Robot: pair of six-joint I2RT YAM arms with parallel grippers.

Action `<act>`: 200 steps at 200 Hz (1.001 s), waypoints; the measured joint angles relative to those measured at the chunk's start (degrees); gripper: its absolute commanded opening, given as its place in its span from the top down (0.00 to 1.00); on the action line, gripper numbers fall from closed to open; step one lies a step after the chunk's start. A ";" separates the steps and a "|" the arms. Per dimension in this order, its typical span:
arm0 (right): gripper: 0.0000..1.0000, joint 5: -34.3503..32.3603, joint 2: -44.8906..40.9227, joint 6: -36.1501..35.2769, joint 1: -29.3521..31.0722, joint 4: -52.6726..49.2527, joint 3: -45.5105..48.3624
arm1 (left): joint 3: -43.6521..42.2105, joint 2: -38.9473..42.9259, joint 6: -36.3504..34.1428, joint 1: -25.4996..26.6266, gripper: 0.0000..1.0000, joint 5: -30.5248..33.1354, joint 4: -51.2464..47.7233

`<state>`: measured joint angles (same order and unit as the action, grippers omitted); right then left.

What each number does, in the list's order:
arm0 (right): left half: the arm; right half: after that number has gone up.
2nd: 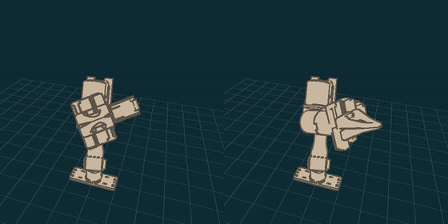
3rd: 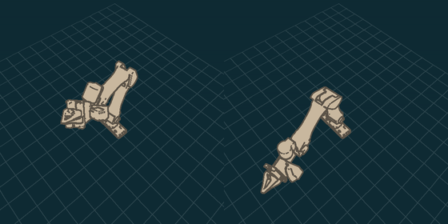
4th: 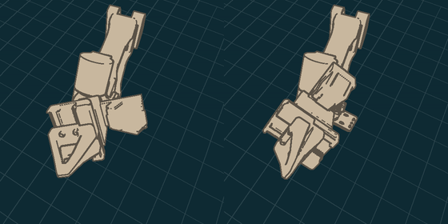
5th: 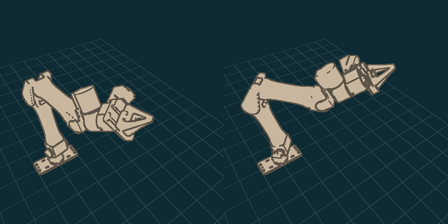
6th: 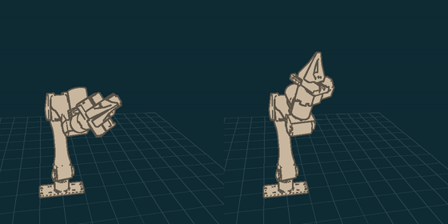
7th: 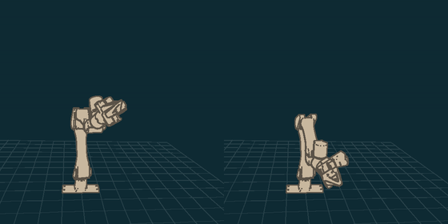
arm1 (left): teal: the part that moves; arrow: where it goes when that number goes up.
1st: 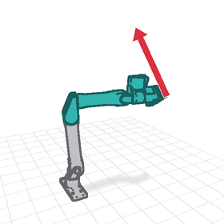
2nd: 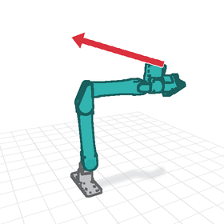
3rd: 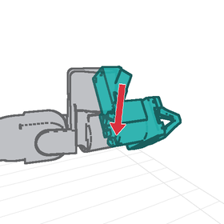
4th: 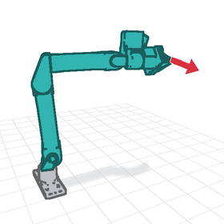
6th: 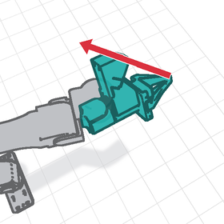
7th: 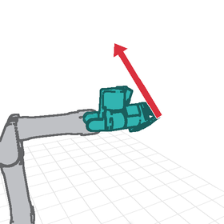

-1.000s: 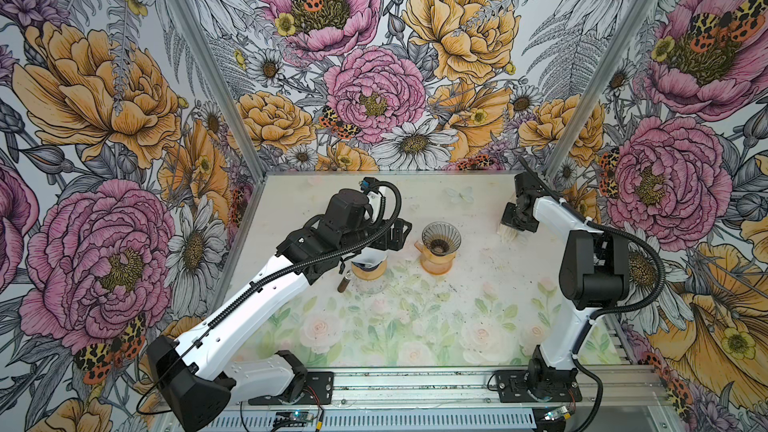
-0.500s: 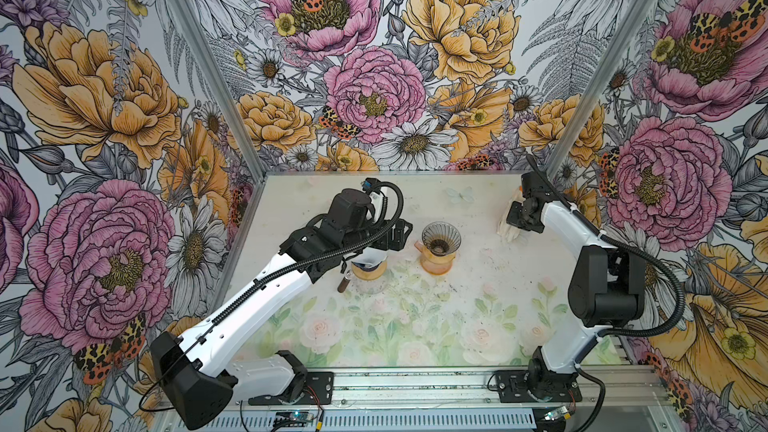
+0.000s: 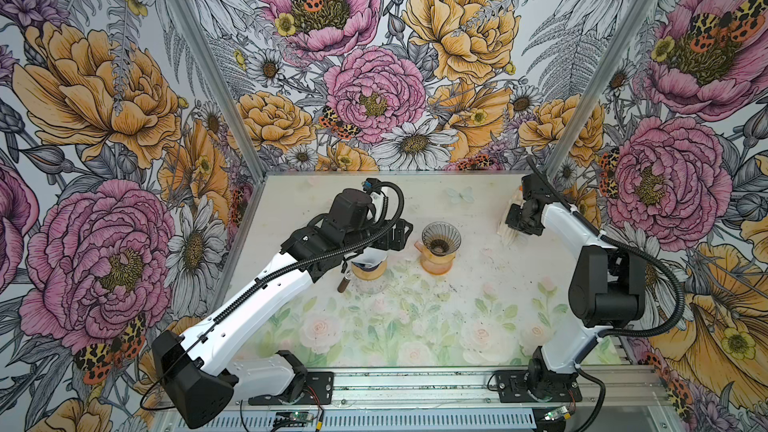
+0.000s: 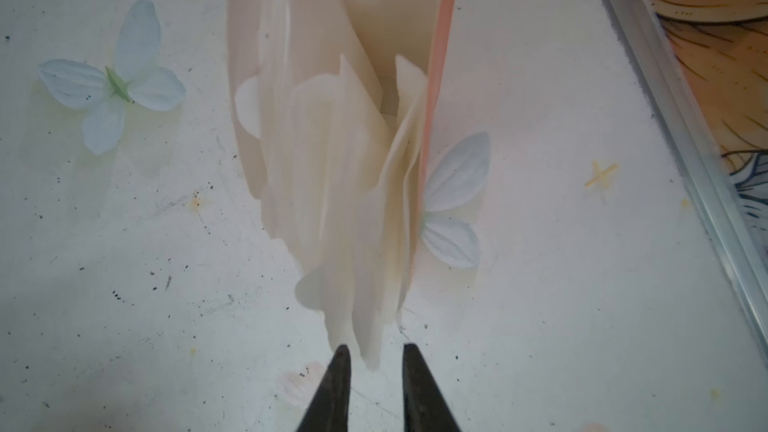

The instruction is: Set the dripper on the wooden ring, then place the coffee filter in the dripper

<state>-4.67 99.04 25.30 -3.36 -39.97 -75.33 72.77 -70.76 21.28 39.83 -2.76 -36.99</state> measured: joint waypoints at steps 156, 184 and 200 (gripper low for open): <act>0.78 0.68 3.19 0.15 -2.67 0.00 -0.61 | 0.09 -1.38 1.29 0.00 0.01 -0.02 -0.02; 0.77 1.44 3.91 -0.33 -2.67 0.00 -1.36 | 0.39 -1.79 1.29 0.00 0.01 0.00 0.00; 0.76 1.51 4.02 -0.63 -2.69 0.00 -1.53 | 0.52 -1.81 1.29 0.00 0.01 -0.02 0.00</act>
<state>-3.16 103.07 24.67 -6.04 -39.97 -76.86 73.30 -72.58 22.57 39.83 -2.79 -36.99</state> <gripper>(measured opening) 0.235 0.987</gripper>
